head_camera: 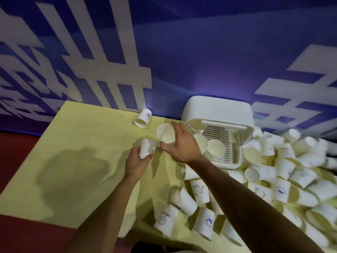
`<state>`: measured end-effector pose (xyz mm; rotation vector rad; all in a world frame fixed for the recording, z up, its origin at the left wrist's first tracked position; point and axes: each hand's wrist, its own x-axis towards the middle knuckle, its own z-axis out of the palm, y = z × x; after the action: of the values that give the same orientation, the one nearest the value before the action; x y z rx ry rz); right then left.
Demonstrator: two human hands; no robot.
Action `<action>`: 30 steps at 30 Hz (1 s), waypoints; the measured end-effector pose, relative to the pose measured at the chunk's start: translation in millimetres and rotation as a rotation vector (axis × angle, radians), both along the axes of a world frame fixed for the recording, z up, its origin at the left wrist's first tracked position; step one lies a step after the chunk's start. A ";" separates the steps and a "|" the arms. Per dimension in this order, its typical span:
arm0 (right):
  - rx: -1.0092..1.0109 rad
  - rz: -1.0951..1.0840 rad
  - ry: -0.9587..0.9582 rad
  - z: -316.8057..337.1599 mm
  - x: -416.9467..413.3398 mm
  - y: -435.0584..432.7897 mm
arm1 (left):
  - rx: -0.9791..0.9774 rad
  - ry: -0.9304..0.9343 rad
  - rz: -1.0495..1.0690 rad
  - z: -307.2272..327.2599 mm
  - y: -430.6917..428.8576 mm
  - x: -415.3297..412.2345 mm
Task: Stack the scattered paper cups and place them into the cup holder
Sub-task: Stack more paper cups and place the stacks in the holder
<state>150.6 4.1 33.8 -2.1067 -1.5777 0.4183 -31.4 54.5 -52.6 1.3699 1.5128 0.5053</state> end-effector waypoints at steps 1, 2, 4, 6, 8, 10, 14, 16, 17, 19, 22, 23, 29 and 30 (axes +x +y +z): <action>0.015 -0.018 -0.002 2.9 5.7 -8.7 | 0.016 -0.015 -0.005 4.8 -5.6 6.8; 0.030 -0.037 0.000 6.0 11.7 -17.5 | 0.030 -0.031 -0.013 9.3 -11.2 14.0; 0.058 -0.073 0.004 13.8 24.0 -34.0 | 0.053 -0.072 -0.031 18.4 -20.9 29.0; 0.081 -0.101 0.015 20.4 37.6 -51.5 | 0.065 -0.096 -0.046 26.5 -29.5 44.0; 0.112 -0.129 0.033 24.6 51.9 -69.7 | 0.082 -0.103 -0.061 33.9 -36.7 57.5; 0.130 -0.163 0.039 26.7 66.9 -87.3 | 0.089 -0.107 -0.090 39.1 -42.3 68.7; 0.169 -0.263 0.064 25.9 94.2 -118.4 | 0.088 -0.136 -0.147 47.1 -55.3 85.4; 0.171 -0.306 0.078 23.6 104.8 -130.2 | 0.106 -0.159 -0.157 52.2 -62.0 93.0; 0.168 -0.322 0.085 22.2 109.2 -134.7 | 0.113 -0.169 -0.166 56.0 -65.5 96.9; 0.164 -0.354 0.102 18.9 115.9 -140.6 | 0.122 -0.189 -0.196 63.9 -71.0 104.7; 0.150 -0.385 0.124 12.8 121.5 -143.0 | 0.125 -0.192 -0.254 69.8 -76.4 114.4; 0.140 -0.386 0.130 10.7 122.5 -142.5 | 0.120 -0.187 -0.266 70.8 -77.7 116.7; 0.110 -0.375 0.190 1.2 127.2 -131.5 | 0.113 -0.115 -0.355 70.7 -78.9 122.9; 0.111 -0.372 0.193 0.1 127.4 -129.1 | 0.116 -0.102 -0.366 69.6 -78.2 122.9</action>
<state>278.0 -125.0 33.9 -2.1408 -1.0483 0.3802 91.5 -23.7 17.0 1.6419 1.1306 0.4283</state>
